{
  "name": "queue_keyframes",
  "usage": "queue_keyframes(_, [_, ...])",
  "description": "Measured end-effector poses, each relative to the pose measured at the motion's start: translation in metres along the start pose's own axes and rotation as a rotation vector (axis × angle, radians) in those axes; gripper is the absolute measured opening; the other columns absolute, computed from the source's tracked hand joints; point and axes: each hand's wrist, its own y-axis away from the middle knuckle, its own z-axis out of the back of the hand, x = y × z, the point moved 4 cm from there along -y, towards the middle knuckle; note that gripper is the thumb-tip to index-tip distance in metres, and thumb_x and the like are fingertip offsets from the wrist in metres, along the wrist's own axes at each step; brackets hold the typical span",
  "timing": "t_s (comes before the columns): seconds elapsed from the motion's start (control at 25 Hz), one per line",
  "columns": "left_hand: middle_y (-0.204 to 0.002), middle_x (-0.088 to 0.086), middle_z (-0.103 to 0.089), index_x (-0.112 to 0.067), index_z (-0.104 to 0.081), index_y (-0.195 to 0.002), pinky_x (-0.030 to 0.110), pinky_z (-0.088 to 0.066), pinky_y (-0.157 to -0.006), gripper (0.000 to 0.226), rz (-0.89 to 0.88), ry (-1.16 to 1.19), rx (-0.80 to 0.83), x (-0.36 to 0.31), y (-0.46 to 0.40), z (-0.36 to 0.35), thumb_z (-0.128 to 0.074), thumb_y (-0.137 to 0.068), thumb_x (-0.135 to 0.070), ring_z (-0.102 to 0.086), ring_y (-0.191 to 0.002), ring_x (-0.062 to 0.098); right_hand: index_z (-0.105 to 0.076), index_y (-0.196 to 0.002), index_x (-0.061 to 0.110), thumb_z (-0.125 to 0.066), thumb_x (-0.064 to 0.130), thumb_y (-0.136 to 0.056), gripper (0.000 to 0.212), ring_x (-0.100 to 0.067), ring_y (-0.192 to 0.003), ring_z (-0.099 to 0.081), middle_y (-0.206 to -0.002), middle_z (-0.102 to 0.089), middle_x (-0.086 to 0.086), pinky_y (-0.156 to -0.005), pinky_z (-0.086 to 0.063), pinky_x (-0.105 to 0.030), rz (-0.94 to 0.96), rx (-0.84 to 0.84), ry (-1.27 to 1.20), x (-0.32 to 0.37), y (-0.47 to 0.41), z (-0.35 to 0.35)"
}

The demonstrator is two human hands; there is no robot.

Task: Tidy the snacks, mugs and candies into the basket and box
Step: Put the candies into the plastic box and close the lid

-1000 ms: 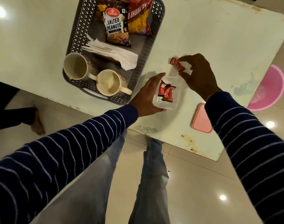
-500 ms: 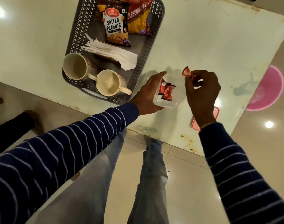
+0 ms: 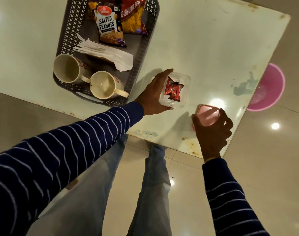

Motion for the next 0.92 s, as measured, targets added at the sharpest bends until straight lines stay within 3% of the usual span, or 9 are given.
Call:
queue_keyframes(0.08, [-0.152,0.004,-0.030,-0.020,-0.015,-0.151,0.046,-0.044,-0.108,0.113,0.005,-0.009,-0.003,-0.001,-0.003,-0.004,-0.087,-0.067,-0.040,-0.037,-0.137,0.023,-0.031,-0.142,0.026,-0.079,0.060,-0.066,0.097,-0.041,-0.125,-0.041,-0.143,-0.036,-0.013,-0.092,-0.047,-0.054,0.094,0.041,0.066,-0.008,0.001,-0.008])
queue_keyframes(0.2, [-0.152,0.004,-0.030,-0.021,-0.014,-0.152,0.044,-0.044,-0.108,0.115,0.017,-0.015,-0.014,-0.002,-0.006,-0.007,-0.088,-0.065,-0.037,-0.038,-0.137,0.022,-0.035,-0.140,0.024,-0.081,0.045,-0.070,0.087,-0.038,-0.115,-0.045,-0.133,-0.041,-0.015,-0.085,-0.041,-0.035,0.215,0.021,0.094,-0.005,-0.001,-0.010])
queue_keyframes(0.32, [-0.154,0.005,-0.029,-0.019,-0.013,-0.153,0.044,-0.043,-0.109,0.115,0.004,-0.014,-0.001,-0.003,-0.009,-0.008,-0.088,-0.067,-0.034,-0.036,-0.139,0.022,-0.035,-0.141,0.026,-0.078,0.039,-0.067,0.087,-0.034,-0.113,-0.047,-0.129,-0.045,-0.013,-0.084,-0.037,-0.031,0.177,0.033,0.006,0.003,-0.004,-0.005])
queue_keyframes(0.4, [-0.154,0.004,-0.029,-0.019,-0.012,-0.153,0.040,-0.044,-0.108,0.116,0.013,0.015,0.008,-0.003,-0.009,-0.007,-0.089,-0.067,-0.033,-0.037,-0.138,0.021,-0.036,-0.140,0.028,-0.072,0.038,-0.068,0.081,-0.025,-0.111,-0.055,-0.127,-0.052,-0.010,-0.081,-0.046,-0.031,0.108,0.086,-0.262,0.015,-0.005,0.003])
queue_keyframes(0.48, [-0.153,0.003,-0.030,-0.021,-0.011,-0.153,0.037,-0.045,-0.107,0.117,0.014,0.040,0.009,-0.002,-0.009,-0.006,-0.089,-0.066,-0.033,-0.040,-0.136,0.019,-0.047,-0.134,0.029,-0.060,0.031,-0.076,0.059,-0.012,-0.099,-0.063,-0.118,-0.061,-0.003,-0.074,-0.055,-0.029,0.041,0.219,-0.651,0.033,-0.002,0.008])
queue_keyframes(0.6, [-0.154,0.001,-0.029,-0.023,-0.010,-0.153,0.036,-0.045,-0.107,0.119,0.016,0.062,0.026,0.000,-0.010,-0.007,-0.090,-0.065,-0.033,-0.039,-0.137,0.020,-0.058,-0.123,0.026,-0.050,0.019,-0.089,0.036,-0.021,-0.110,-0.062,-0.115,-0.065,-0.002,-0.089,-0.056,-0.044,0.090,0.390,-0.946,0.061,0.001,0.008])
queue_keyframes(0.68, [-0.155,0.000,-0.028,-0.023,-0.009,-0.152,0.033,-0.042,-0.108,0.119,0.018,0.042,0.029,0.001,-0.011,-0.007,-0.090,-0.065,-0.033,-0.038,-0.138,0.019,-0.052,-0.129,0.020,-0.056,0.018,-0.096,0.034,-0.022,-0.116,-0.060,-0.121,-0.063,-0.002,-0.095,-0.054,-0.050,0.149,0.387,-0.949,0.073,0.002,0.004])
queue_keyframes(0.8, [-0.153,0.001,-0.032,-0.022,-0.012,-0.151,0.031,-0.042,-0.106,0.117,0.020,0.040,0.034,0.002,-0.013,-0.007,-0.090,-0.065,-0.035,-0.039,-0.137,0.020,-0.039,-0.142,0.020,-0.067,0.022,-0.091,0.058,-0.005,-0.101,-0.059,-0.113,-0.057,0.011,-0.086,-0.058,-0.041,0.108,0.278,-0.760,0.077,-0.003,-0.006])
queue_keyframes(0.92, [-0.150,0.002,-0.035,-0.022,-0.014,-0.150,0.033,-0.045,-0.105,0.115,0.012,0.054,0.028,0.004,-0.014,-0.006,-0.088,-0.064,-0.040,-0.042,-0.135,0.022,-0.026,-0.153,0.020,-0.069,0.026,-0.090,0.077,-0.016,-0.098,-0.063,-0.120,-0.059,-0.006,-0.082,-0.060,-0.045,0.179,0.220,-0.565,0.078,-0.006,-0.011])
